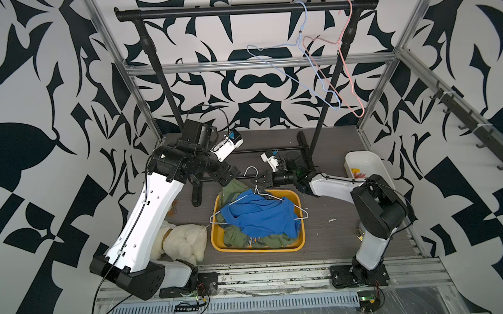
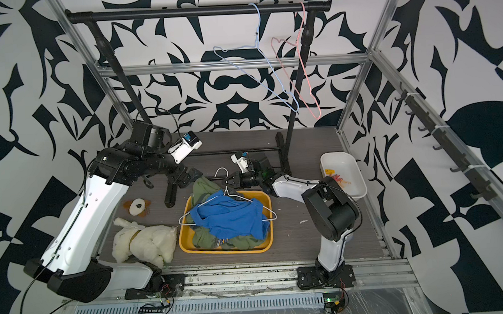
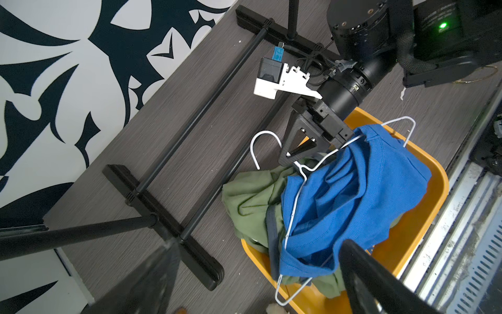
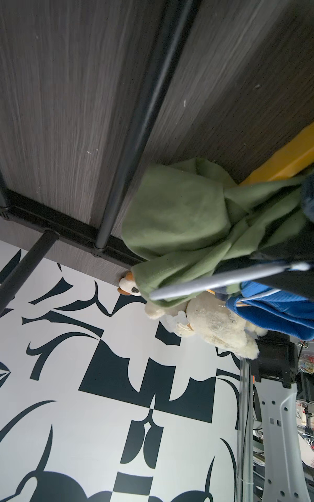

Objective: Remove the clothespins securing tank tops to the hanger
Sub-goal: Pick up the hanger from the basket.

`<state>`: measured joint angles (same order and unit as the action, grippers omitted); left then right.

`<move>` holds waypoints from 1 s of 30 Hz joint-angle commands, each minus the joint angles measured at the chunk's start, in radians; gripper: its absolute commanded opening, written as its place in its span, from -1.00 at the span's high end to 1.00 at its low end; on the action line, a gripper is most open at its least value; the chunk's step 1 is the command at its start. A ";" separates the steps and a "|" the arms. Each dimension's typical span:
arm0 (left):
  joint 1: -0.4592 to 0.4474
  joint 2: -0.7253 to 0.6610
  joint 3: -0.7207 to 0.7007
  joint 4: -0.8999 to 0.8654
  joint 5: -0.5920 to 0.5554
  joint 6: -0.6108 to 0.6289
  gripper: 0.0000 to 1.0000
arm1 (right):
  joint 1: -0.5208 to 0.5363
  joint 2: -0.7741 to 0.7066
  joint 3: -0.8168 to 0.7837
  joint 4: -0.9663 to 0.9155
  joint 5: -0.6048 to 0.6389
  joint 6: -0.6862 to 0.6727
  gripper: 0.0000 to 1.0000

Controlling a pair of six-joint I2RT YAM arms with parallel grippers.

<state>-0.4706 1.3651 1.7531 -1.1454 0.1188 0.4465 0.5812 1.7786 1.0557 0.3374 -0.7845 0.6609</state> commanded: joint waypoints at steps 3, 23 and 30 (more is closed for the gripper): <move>0.003 -0.035 -0.022 0.022 -0.046 -0.008 -0.92 | 0.014 -0.138 0.098 -0.104 0.002 -0.130 1.00; 0.006 -0.008 0.130 -0.026 0.084 0.050 -0.90 | 0.088 -0.292 0.489 -0.439 0.107 -0.331 1.00; 0.005 0.014 0.205 -0.094 0.205 0.075 -0.91 | 0.153 -0.292 0.547 -0.438 0.236 -0.393 1.00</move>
<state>-0.4702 1.3746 1.9240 -1.1679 0.2226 0.4973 0.7174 1.5005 1.5364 -0.1371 -0.6159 0.3099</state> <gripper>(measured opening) 0.956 0.050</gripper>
